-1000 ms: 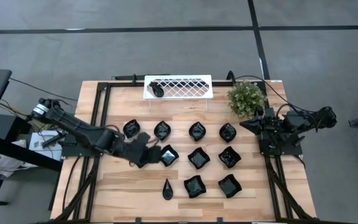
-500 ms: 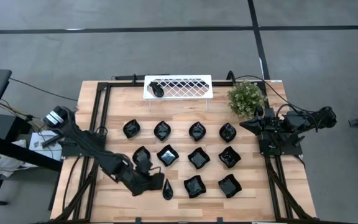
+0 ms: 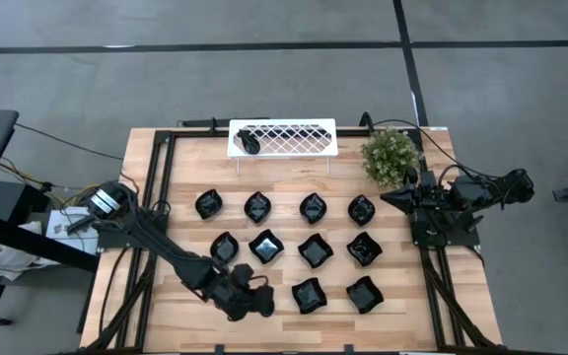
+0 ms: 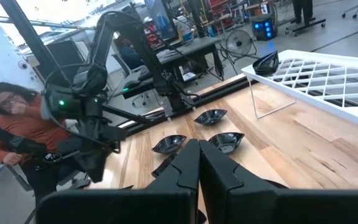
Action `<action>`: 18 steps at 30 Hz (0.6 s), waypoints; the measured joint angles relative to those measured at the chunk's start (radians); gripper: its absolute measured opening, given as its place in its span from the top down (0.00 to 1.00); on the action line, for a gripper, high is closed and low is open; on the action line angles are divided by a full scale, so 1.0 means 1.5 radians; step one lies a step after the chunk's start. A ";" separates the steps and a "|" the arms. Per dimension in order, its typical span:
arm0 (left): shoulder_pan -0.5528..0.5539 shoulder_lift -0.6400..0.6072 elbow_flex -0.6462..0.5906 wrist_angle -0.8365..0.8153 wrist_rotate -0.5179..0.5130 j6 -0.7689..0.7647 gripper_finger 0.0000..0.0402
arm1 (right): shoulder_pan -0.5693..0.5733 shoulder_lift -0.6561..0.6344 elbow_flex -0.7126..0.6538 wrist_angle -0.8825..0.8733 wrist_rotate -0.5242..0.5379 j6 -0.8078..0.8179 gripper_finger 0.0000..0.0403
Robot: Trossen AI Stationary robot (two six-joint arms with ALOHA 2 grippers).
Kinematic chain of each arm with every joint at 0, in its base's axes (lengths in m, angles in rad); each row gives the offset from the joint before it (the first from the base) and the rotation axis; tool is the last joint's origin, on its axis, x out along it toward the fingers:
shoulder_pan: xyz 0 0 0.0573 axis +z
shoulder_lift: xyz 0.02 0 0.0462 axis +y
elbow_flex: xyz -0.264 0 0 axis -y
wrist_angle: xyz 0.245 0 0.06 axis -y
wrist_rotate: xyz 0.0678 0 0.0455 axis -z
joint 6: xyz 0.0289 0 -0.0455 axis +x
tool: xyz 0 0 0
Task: Pick & Place Mini shaped plates
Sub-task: Stack the black drop shaped plate on top of the black drop shaped plates on the shelf
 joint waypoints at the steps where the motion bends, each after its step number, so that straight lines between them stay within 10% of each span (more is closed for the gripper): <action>1: 0.003 0.005 0.000 -0.006 0.000 0.000 0.81 | 0.000 0.000 0.000 0.000 0.000 0.000 1.00; 18: 0.031 0.038 0.000 -0.057 -0.002 0.000 0.81 | 0.000 0.000 0.000 -0.002 0.000 -0.001 1.00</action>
